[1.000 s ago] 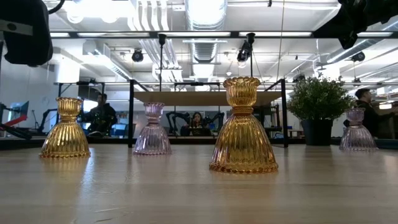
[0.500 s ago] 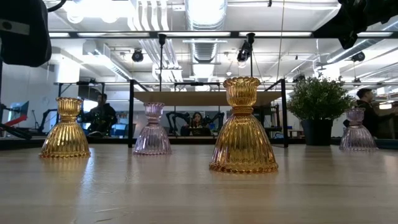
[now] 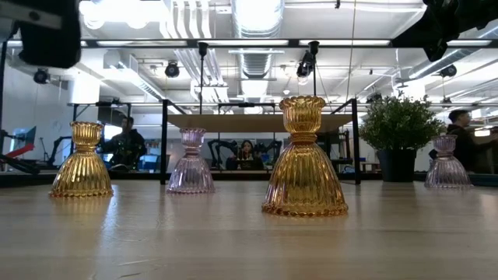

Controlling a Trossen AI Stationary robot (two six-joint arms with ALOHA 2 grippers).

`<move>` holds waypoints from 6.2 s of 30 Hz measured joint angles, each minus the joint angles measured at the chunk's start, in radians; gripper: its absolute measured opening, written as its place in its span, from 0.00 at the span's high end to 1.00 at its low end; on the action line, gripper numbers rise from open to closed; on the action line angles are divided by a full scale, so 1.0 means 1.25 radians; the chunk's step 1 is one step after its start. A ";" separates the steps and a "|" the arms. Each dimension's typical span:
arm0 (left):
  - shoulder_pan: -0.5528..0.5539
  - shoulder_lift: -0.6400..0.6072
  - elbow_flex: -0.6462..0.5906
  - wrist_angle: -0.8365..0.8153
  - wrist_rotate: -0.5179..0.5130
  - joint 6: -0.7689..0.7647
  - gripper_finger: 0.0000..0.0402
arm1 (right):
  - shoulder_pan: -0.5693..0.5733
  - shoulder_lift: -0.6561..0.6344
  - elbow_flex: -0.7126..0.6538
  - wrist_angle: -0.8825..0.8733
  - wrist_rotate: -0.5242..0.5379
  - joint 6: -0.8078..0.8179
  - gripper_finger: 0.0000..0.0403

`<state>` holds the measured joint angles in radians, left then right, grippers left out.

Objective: Pick & Place candle stick holders
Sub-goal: Put the black candle holder on the shelf, then put the left orange glass candle holder on the shelf

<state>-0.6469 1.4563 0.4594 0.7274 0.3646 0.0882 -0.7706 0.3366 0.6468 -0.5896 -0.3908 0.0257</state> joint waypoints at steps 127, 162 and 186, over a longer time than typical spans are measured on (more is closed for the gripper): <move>0.832 0.387 0.965 -0.636 -0.885 -0.262 0.96 | 0.000 0.000 0.000 0.000 0.000 0.000 0.98; 0.842 0.389 0.962 -0.643 -0.821 -0.283 0.82 | 0.000 0.000 0.000 0.000 0.000 0.000 0.98; 0.856 0.388 0.951 -0.646 -0.822 -0.307 0.55 | 0.000 0.000 0.000 0.000 0.000 0.000 0.98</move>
<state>0.4226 1.9411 1.6478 -0.0806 -0.6632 -0.2951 -0.7708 0.3364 0.6468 -0.5900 -0.3908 0.0257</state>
